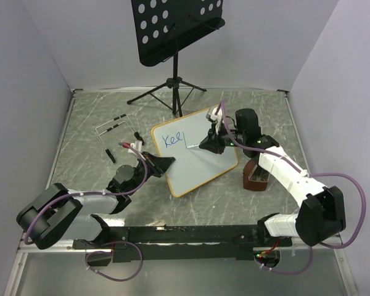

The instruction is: Write a sentence on the whiteboard

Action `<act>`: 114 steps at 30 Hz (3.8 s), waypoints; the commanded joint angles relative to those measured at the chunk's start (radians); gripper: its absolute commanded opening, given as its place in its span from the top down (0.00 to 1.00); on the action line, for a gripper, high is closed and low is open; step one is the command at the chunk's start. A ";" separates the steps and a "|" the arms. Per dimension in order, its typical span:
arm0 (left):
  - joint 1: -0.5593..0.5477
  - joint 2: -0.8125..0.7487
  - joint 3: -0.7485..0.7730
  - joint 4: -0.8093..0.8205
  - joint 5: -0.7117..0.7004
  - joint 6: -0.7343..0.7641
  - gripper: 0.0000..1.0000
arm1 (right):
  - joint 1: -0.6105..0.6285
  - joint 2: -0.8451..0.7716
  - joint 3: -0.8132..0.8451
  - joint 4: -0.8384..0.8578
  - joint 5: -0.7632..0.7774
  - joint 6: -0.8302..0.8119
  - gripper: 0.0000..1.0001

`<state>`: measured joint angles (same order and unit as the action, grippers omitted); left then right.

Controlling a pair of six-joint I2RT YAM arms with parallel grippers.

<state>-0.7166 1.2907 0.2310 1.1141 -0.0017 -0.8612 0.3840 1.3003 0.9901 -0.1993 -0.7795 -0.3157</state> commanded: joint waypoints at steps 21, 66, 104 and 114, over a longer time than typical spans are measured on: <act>-0.007 0.016 0.010 0.052 0.043 0.070 0.99 | 0.001 0.074 0.193 0.078 0.031 0.066 1.00; 0.003 0.024 -0.005 0.090 0.045 0.065 0.99 | -0.005 0.048 0.105 -0.002 0.082 0.032 1.00; 0.008 0.022 -0.019 0.090 0.057 0.076 0.99 | -0.142 -0.139 0.084 -0.015 -0.109 0.069 1.00; 0.008 0.004 -0.018 0.066 0.057 0.080 0.99 | -0.155 -0.134 0.065 0.017 -0.138 0.064 1.00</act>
<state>-0.7082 1.3125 0.2184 1.1645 0.0219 -0.8509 0.2375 1.1881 1.0706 -0.2367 -0.8772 -0.2474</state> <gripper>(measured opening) 0.078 0.200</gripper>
